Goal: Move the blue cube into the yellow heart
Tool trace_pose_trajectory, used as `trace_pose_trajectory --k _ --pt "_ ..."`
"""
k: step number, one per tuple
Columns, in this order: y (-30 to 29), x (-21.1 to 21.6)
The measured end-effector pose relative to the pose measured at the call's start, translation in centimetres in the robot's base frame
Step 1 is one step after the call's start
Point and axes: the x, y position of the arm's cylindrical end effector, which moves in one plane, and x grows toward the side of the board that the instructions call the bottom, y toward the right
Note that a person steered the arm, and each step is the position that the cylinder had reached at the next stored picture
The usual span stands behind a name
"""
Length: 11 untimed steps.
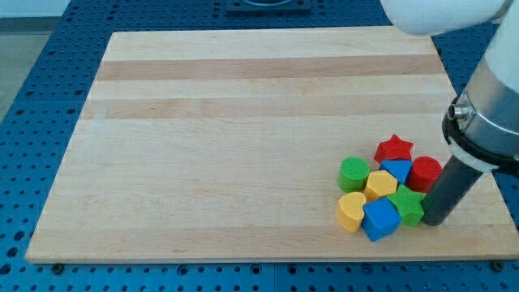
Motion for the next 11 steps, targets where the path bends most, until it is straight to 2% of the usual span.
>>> trace_pose_trajectory --k 2,4,5,7,9,11 --pt "-1.2 0.2" --pt "-1.2 3.9" --pt "-4.1 3.7" --pt "-11.2 -1.3" --pt "-19.9 -3.4" --pt "-28.9 -7.6"
